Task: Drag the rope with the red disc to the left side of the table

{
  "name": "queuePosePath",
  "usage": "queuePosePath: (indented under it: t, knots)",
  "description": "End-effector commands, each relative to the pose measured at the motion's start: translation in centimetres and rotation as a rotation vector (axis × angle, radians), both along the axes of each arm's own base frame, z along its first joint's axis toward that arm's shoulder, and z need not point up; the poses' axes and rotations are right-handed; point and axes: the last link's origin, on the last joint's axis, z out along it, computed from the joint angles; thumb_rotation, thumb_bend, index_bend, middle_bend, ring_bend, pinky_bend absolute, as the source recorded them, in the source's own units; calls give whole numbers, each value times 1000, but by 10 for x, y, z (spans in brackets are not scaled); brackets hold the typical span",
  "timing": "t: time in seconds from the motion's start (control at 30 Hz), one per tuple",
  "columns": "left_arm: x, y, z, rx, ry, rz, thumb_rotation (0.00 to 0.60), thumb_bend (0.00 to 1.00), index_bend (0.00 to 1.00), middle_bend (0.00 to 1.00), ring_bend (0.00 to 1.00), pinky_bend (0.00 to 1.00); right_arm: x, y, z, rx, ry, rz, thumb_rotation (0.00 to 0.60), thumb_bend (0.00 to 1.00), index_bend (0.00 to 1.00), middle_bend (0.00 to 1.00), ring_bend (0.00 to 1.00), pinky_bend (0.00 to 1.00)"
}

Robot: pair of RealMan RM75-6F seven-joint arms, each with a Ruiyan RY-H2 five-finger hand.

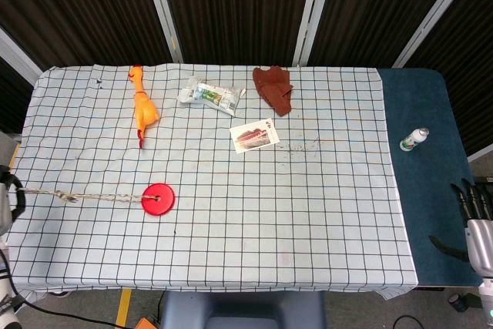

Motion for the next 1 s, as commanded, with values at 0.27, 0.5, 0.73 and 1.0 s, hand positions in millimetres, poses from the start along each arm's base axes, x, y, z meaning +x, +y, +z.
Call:
queuePosePath:
  t: [0.27,0.5,0.73,1.0]
  knots:
    - [-23,6,44,210,51,95,600,817,885,290,49,91,1,0,-1,1,2,4,600,245,0,0,0,0]
    - [5,18,15,176,-38,-45,600,806,884,301,64,97,3,-2,-4,12,7,4,600,246,0,0,0,0]
    - [47,19,-41,27,-145,-215,600,770,864,309,84,103,5,-3,-6,16,3,6,600,246,0,0,0,0]
    - [45,9,-60,-270,-181,-133,600,355,0,0,0,0,4,-2,0,3,5,2,600,246,0,0,0,0]
